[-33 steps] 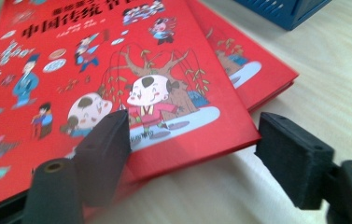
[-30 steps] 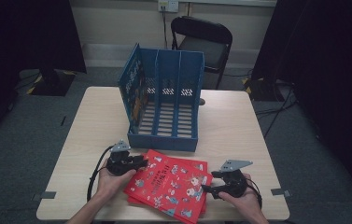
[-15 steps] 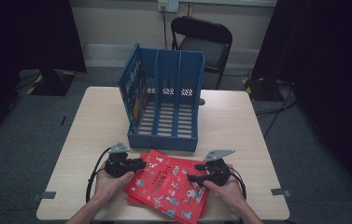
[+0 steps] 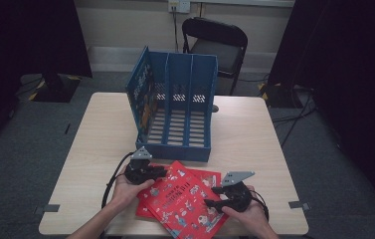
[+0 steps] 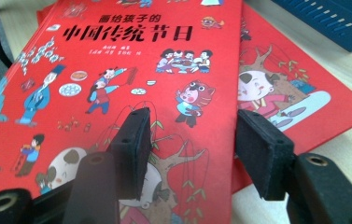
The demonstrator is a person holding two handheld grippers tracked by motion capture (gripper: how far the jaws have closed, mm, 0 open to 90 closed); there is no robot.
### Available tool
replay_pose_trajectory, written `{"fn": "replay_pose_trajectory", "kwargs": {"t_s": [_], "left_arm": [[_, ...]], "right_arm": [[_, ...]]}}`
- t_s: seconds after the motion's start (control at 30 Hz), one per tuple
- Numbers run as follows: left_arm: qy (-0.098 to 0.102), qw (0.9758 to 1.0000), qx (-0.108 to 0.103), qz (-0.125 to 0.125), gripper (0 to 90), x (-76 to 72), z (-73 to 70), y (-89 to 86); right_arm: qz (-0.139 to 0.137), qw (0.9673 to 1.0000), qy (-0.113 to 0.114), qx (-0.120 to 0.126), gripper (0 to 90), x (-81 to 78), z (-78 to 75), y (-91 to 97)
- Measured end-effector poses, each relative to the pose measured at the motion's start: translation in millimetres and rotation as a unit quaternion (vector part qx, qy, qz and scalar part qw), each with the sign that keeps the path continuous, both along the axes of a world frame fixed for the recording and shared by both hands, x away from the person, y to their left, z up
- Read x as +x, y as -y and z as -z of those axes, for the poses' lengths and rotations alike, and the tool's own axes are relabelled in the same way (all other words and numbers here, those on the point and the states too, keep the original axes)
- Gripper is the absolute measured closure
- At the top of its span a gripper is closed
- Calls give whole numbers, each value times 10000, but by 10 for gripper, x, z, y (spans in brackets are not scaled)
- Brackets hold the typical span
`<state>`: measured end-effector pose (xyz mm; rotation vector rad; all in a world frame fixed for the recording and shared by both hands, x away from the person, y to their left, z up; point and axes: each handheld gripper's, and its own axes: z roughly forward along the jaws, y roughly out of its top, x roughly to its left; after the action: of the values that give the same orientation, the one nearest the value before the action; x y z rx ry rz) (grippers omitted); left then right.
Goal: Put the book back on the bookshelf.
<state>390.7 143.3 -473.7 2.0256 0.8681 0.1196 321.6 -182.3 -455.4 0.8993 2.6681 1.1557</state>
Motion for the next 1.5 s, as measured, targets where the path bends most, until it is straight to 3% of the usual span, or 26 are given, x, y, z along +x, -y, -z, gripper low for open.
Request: {"fn": "replay_pose_trajectory", "kwargs": {"t_s": [0.1,0.17,0.27,0.47,0.57,0.7,0.73,0.87,1.0,1.1,1.17,1.3,1.33,1.5], "left_arm": [[-73,9999,-73,-46,758,39,8,65],[-212,9996,-153,-70,760,95,9,110],[-56,10000,25,-6,763,129,-16,203],[-159,9998,-118,-29,761,160,-4,245],[-378,9992,-92,0,665,151,-15,212],[-446,9990,-37,-59,641,84,-61,135],[-466,9988,-113,-72,633,22,-104,48],[-432,9988,-39,-209,569,-97,-169,-112],[-424,9990,81,-143,531,-228,-140,-300],[-555,9983,50,-171,502,-313,-116,-426],[-531,9983,56,-226,482,-376,-122,-479],[-500,9985,192,-127,482,-484,-114,-523],[-457,9984,320,-102,486,-527,-105,-545],[-413,9987,290,-113,527,-623,-93,-635]], "right_arm": [[-39,10000,12,-11,503,-11,-12,4],[-48,10000,8,28,456,49,-8,-35],[-80,9999,19,134,465,158,-22,-121],[-114,9997,0,201,445,390,-34,-316],[-81,9998,-34,199,419,449,13,-372],[-39,9996,-133,232,416,458,74,-365],[-34,9995,-167,253,423,458,78,-350],[-28,9996,-129,239,426,447,76,-351],[-4,9997,-109,226,427,438,75,-354],[-6,9997,-119,236,427,441,77,-352],[-4,9996,-133,254,427,443,81,-348],[3,9995,-139,288,428,443,88,-342],[7,9995,-138,285,428,442,88,-343],[28,9996,-98,259,430,429,84,-348]]}}
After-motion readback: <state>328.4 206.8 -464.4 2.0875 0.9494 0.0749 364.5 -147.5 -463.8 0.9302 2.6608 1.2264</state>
